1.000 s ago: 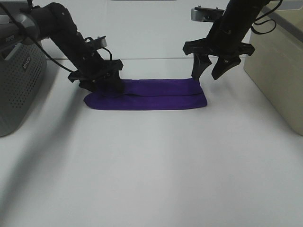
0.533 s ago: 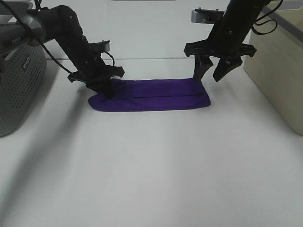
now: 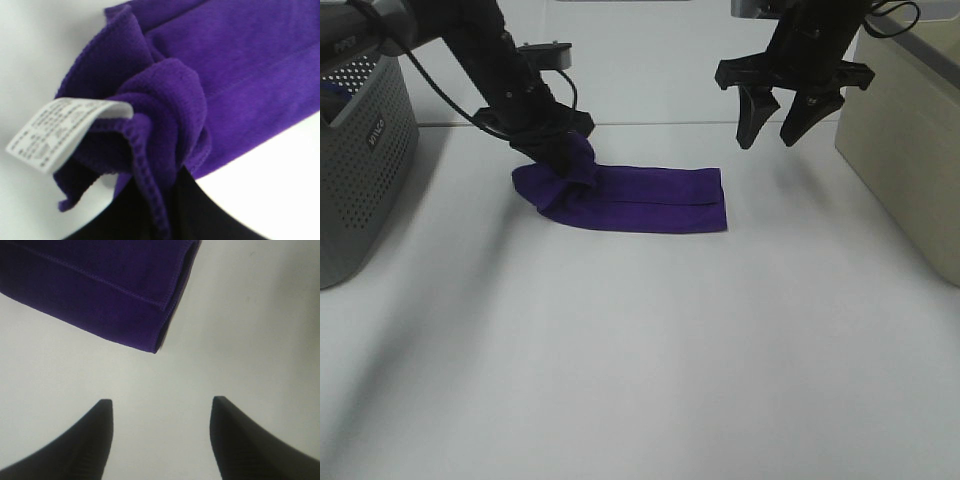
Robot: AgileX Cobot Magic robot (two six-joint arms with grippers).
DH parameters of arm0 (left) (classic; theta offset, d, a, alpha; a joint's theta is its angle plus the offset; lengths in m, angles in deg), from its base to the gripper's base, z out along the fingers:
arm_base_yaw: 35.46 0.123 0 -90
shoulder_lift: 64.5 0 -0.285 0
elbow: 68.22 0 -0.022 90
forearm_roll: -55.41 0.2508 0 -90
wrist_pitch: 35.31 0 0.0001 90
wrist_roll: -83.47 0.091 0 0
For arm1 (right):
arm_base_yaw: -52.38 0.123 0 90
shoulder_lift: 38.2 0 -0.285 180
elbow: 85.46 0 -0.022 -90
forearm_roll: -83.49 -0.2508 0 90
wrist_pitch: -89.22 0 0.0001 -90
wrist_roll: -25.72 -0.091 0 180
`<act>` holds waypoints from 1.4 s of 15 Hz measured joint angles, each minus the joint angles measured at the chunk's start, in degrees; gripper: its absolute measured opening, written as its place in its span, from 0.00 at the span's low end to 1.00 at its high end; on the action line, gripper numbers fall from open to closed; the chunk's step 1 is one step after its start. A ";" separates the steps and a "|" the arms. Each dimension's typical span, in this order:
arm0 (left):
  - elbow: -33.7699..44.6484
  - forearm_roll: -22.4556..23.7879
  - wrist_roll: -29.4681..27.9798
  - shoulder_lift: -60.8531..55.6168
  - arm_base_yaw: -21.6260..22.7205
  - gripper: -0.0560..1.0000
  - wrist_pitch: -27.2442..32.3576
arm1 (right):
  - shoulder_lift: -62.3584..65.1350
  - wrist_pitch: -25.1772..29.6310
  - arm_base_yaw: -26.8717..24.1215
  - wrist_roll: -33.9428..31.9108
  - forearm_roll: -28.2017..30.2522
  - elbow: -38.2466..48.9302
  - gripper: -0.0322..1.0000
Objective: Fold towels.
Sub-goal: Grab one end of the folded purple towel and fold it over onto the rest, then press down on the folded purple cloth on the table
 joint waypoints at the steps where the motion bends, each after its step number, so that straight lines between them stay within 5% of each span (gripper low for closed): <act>1: 0.00 -0.57 0.06 0.00 -1.89 0.09 0.06 | 0.00 0.34 0.00 -0.17 0.11 -1.38 0.60; 6: 0.00 -4.58 -3.90 1.83 -6.70 0.09 -5.90 | 0.00 0.80 0.00 -0.40 0.17 -3.84 0.60; 11: 0.00 -14.38 -5.39 3.84 -7.91 0.10 -13.01 | 2.01 0.86 0.00 -0.57 -0.11 -3.84 0.60; 13: 0.00 -17.88 -5.39 4.64 -8.31 0.23 -15.93 | 2.41 0.92 0.00 -0.57 -0.11 -3.84 0.60; 16: 0.00 -24.81 -5.39 4.98 -9.63 0.63 -20.86 | 3.95 0.92 0.00 -0.57 -0.06 -3.84 0.60; 21: 0.00 -39.76 0.92 4.98 -10.14 0.69 -26.18 | 6.70 0.97 0.00 -0.57 0.00 -3.84 0.60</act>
